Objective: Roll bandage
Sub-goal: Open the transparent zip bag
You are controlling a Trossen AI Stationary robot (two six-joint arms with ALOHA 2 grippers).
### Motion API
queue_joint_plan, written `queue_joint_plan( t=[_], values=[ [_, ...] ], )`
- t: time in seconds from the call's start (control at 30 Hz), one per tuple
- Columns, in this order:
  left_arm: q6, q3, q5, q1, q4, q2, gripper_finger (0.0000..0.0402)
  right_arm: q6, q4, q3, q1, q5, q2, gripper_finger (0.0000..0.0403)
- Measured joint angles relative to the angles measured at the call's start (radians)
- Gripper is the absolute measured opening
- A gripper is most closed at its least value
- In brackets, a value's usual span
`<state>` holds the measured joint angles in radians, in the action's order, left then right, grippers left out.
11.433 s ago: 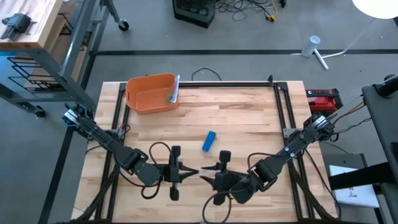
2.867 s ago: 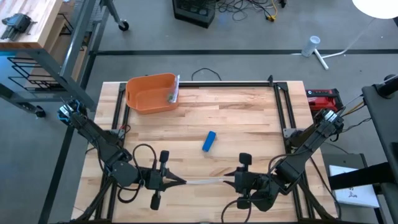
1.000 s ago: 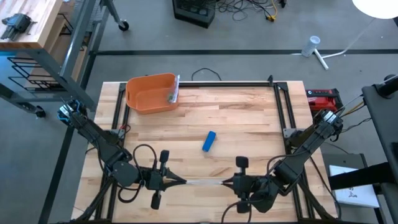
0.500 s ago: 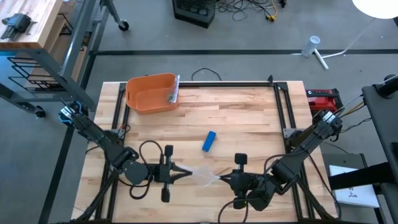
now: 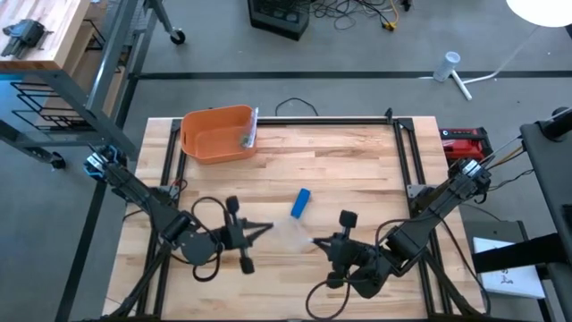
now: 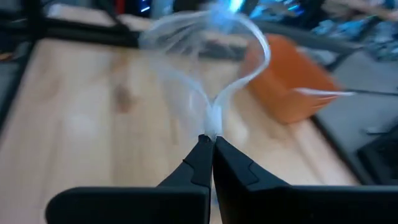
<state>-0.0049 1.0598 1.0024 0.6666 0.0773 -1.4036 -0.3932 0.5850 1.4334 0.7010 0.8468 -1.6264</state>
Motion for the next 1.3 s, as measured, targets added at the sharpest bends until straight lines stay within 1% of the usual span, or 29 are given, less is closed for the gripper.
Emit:
queue_joint_plan(
  t=[0.07,0.13,0.23,0.3,0.4,0.47,0.53,0.6,0.63,0.7,0.8,0.83,0.87,0.93,1.1,1.17,1.3],
  values=[
    [-0.012,-0.006,0.012,-0.004,0.002,0.0,0.0,0.003,0.0,0.0,0.0,-0.056,0.0,0.0002],
    [-0.012,-0.014,-0.025,-0.005,0.002,0.0,0.0,0.009,0.0,0.0,0.001,-0.052,-0.002,0.0002],
    [-0.011,-0.023,-0.146,-0.01,0.006,0.0,0.0,-0.009,0.005,0.0,-0.002,0.045,-0.005,0.0002],
    [-0.011,-0.025,-0.18,-0.013,0.017,0.0,0.0,-0.024,0.003,0.0,-0.006,0.092,-0.005,0.0002],
    [-0.009,-0.04,-0.143,-0.025,0.058,0.0,0.0,-0.034,0.0,0.0,-0.011,0.074,-0.007,0.0002],
    [-0.009,-0.062,-0.09,-0.035,0.116,-0.001,0.0,-0.032,0.0,0.0,-0.014,0.018,-0.012,0.0002],
    [-0.009,-0.08,-0.034,-0.046,0.174,-0.008,0.0,-0.012,-0.001,0.0,-0.014,-0.064,-0.015,0.0002],
    [-0.014,-0.092,-0.013,-0.058,0.209,-0.019,0.0,-0.001,-0.002,0.0,-0.016,-0.106,-0.019,0.0002],
    [-0.017,-0.096,-0.013,-0.065,0.219,-0.028,0.0,-0.002,0.0,0.0,-0.017,-0.104,-0.02,0.0002],
    [-0.024,-0.099,-0.039,-0.077,0.223,-0.044,0.0,-0.03,0.019,0.0,-0.021,-0.056,-0.021,0.0002],
    [-0.004,-0.099,-0.172,-0.092,0.236,-0.063,0.0,-0.123,0.076,0.001,-0.035,0.053,-0.02,0.0002],
    [0.011,-0.099,-0.219,-0.094,0.24,-0.068,0.0,-0.161,0.104,0.001,-0.042,0.07,-0.019,0.0002],
    [0.018,-0.099,-0.24,-0.096,0.252,-0.075,0.0,-0.193,0.127,0.001,-0.05,0.073,-0.019,0.0002],
    [0.025,-0.099,-0.227,-0.098,0.288,-0.084,0.0,-0.24,0.162,0.001,-0.065,0.067,-0.019,0.0002],
    [0.014,-0.099,-0.072,-0.103,0.313,-0.096,0.0,-0.29,0.195,0.001,-0.087,0.049,-0.022,0.0002],
    [0.02,-0.101,-0.08,-0.103,0.31,-0.098,0.0,-0.313,0.218,0.001,-0.091,0.043,-0.023,0.0002],
    [0.063,-0.101,-0.216,-0.102,0.313,-0.106,0.0,-0.428,0.31,0.001,-0.104,0.068,-0.023,0.0002]
  ],
)
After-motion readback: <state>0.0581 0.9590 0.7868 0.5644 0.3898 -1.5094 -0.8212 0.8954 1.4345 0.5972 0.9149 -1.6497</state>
